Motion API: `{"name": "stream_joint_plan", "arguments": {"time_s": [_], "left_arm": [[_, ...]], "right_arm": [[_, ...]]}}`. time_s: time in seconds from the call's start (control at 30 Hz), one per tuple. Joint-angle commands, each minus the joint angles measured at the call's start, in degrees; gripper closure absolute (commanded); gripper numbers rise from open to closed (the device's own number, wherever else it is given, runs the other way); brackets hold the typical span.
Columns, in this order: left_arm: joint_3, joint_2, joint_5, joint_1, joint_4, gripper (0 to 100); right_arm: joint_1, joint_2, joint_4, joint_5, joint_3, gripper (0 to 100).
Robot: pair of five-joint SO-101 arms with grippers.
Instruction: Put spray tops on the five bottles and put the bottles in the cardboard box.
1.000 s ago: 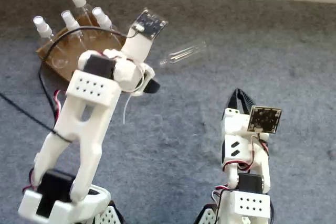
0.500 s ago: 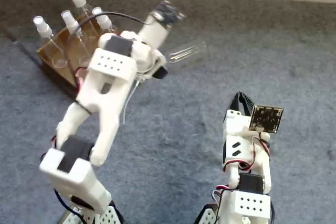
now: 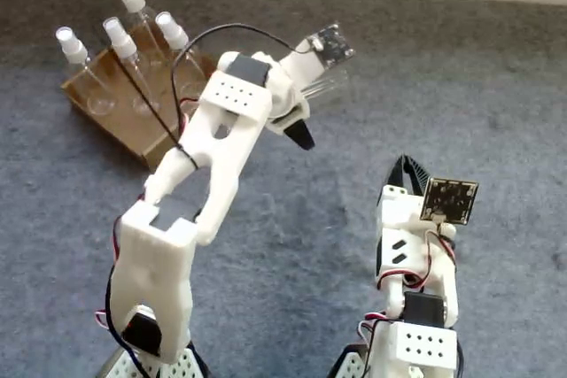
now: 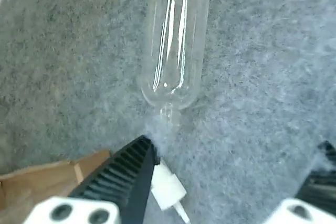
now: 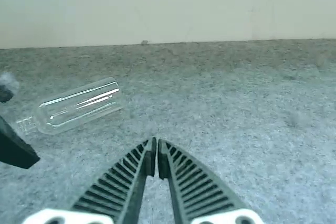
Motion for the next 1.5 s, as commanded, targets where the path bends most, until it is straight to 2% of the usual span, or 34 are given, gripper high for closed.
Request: {"name": "stream_joint_plan", "arguments": {"time_s": [0.0, 0.27, 0.53, 0.83, 1.1, 1.3, 1.47], "left_arm": [[-10.86, 5.85, -0.70, 0.13, -3.78, 65], [-24.48, 18.86, -0.70, 0.04, -9.05, 70], [-35.65, 29.05, -0.62, -0.48, -8.88, 70], [-38.20, 32.48, -0.62, -0.40, -8.79, 71], [-38.29, 32.40, -0.70, -0.13, -3.43, 95], [-39.34, 32.13, -0.70, 0.04, 2.81, 95], [-49.54, 31.16, -0.62, 0.66, 13.71, 95]], "right_arm": [[0.48, -0.13, 0.31, 0.26, 10.15, 99.1], [0.40, -0.31, 1.36, 0.26, 10.15, 99.1], [0.40, -0.31, 1.36, 0.26, 10.15, 99.1], [0.40, -0.22, 1.36, 0.26, 10.15, 99.1], [0.40, -0.22, 1.36, 0.26, 10.15, 99.1], [0.40, -0.22, 1.36, 0.26, 10.15, 99.1], [0.40, -0.22, 1.45, 0.35, 10.15, 99.1]]}}
